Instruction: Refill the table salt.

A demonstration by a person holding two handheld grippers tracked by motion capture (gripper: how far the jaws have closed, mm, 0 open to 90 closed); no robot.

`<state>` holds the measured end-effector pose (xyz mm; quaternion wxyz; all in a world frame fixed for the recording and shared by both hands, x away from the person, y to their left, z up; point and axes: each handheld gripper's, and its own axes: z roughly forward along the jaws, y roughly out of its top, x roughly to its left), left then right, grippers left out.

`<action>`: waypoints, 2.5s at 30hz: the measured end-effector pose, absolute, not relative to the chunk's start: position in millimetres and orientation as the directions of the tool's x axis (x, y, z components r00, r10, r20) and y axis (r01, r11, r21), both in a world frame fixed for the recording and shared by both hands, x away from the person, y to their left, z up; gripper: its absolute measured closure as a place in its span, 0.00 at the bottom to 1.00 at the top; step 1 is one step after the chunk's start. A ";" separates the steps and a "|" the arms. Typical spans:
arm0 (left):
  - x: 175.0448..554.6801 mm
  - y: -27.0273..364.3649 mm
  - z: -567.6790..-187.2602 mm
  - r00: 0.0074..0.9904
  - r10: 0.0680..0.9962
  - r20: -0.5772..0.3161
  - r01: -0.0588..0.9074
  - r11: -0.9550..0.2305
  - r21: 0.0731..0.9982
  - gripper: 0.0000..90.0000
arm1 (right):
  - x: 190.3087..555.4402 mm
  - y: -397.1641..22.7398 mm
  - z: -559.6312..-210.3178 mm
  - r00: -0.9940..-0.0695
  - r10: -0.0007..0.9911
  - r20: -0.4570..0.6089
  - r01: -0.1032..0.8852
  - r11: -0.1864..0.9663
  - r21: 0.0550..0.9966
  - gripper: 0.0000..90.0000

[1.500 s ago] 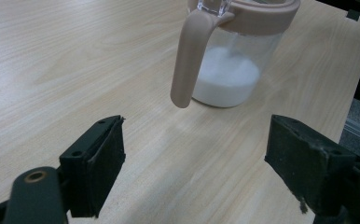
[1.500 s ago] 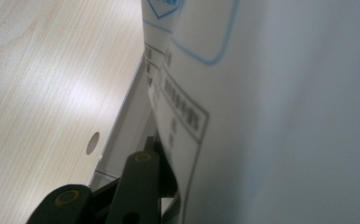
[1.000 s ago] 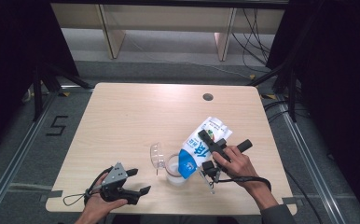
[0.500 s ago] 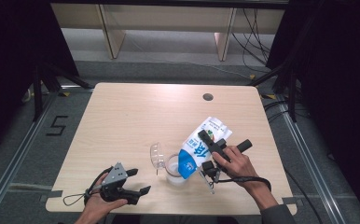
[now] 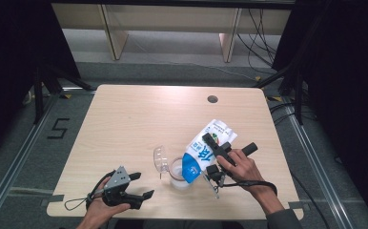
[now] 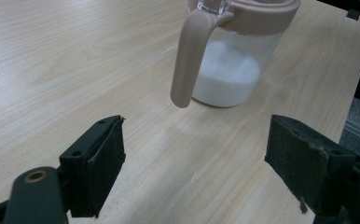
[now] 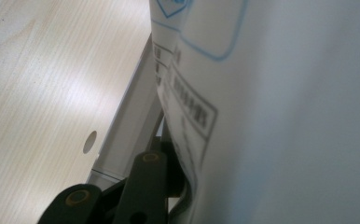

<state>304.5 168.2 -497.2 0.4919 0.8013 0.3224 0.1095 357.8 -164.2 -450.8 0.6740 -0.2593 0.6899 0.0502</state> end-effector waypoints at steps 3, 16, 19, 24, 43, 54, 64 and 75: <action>304.4 168.3 -497.2 0.765 0.628 -0.142 0.411 -0.307 0.858 0.21 | 358.1 -164.2 -450.7 0.057 -0.292 -0.955 -0.431 0.855 -0.288 0.84; 304.5 168.4 -497.2 0.766 0.627 -0.142 0.410 -0.308 0.859 0.21 | 357.6 -163.8 -449.6 0.050 -0.299 -0.953 -0.427 0.856 -0.291 0.85; 304.5 168.4 -497.2 0.766 0.627 -0.141 0.410 -0.308 0.859 0.21 | 357.6 -163.9 -449.8 0.049 -0.298 -0.953 -0.426 0.857 -0.290 0.86; 304.6 168.4 -497.3 0.766 0.627 -0.141 0.410 -0.307 0.859 0.21 | 357.7 -164.5 -450.4 0.046 -0.280 -0.959 -0.426 0.863 -0.272 0.86; 304.6 168.1 -497.5 0.766 0.626 -0.143 0.412 -0.307 0.858 0.21 | 357.5 -164.4 -449.2 0.050 -0.276 -0.960 -0.428 0.863 -0.270 0.88; 304.6 168.3 -497.4 0.766 0.626 -0.143 0.412 -0.308 0.857 0.21 | 357.2 -165.0 -447.3 0.047 -0.279 -0.959 -0.423 0.864 -0.272 0.89; 304.5 168.3 -497.4 0.766 0.627 -0.142 0.412 -0.309 0.857 0.21 | 357.0 -164.6 -446.4 0.052 -0.286 -0.957 -0.425 0.861 -0.281 0.90; 304.6 168.3 -497.5 0.767 0.625 -0.141 0.410 -0.309 0.858 0.21 | 357.1 -165.0 -447.6 0.048 -0.269 -0.962 -0.430 0.863 -0.263 0.90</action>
